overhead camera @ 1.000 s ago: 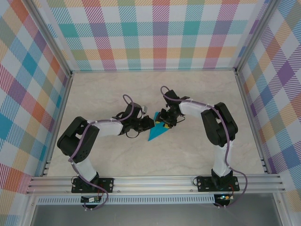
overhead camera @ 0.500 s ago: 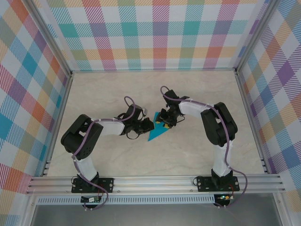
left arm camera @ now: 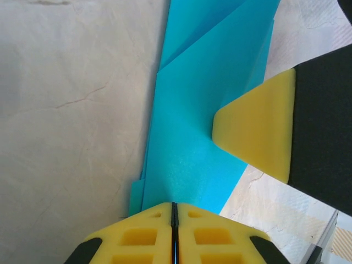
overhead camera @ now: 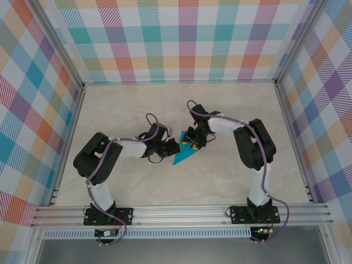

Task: Fold a paper plane with a square sheet of paper (pick it up from the middle)
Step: Fourth fold the wing at the center of the table.

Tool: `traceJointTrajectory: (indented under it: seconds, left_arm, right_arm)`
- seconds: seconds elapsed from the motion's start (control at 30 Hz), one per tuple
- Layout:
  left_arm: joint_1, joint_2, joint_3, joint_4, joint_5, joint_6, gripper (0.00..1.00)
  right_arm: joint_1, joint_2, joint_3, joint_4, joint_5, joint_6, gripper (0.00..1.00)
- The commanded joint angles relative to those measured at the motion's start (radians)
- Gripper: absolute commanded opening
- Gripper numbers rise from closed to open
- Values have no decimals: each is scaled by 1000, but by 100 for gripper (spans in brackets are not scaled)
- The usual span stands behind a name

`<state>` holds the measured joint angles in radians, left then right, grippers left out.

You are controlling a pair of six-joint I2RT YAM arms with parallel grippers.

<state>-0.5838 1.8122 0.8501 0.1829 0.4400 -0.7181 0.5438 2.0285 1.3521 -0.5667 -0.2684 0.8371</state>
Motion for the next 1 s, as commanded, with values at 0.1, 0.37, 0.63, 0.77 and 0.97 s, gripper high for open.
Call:
traceJointTrajectory:
  seconds: [0.1,0.37,0.63,0.77,0.97]
  left_arm:
    - [9,13,22,-39,-18,14,9]
    - [9,21,24,-45,-20,17,9]
    - [8,24,23,-49,-17,19,9]
    - [7,26,23,-51,-16,22,9]
    - [8,34,33,-61,-14,28,8]
  right_arm:
    - [10,136,-48,-116,156,2,47]
    - [15,154,-43,-132,177,2,46]
    - [16,168,-41,-136,182,0,44]
    - [16,172,-41,-136,182,2,43]
    - [18,174,-42,-137,186,0,42]
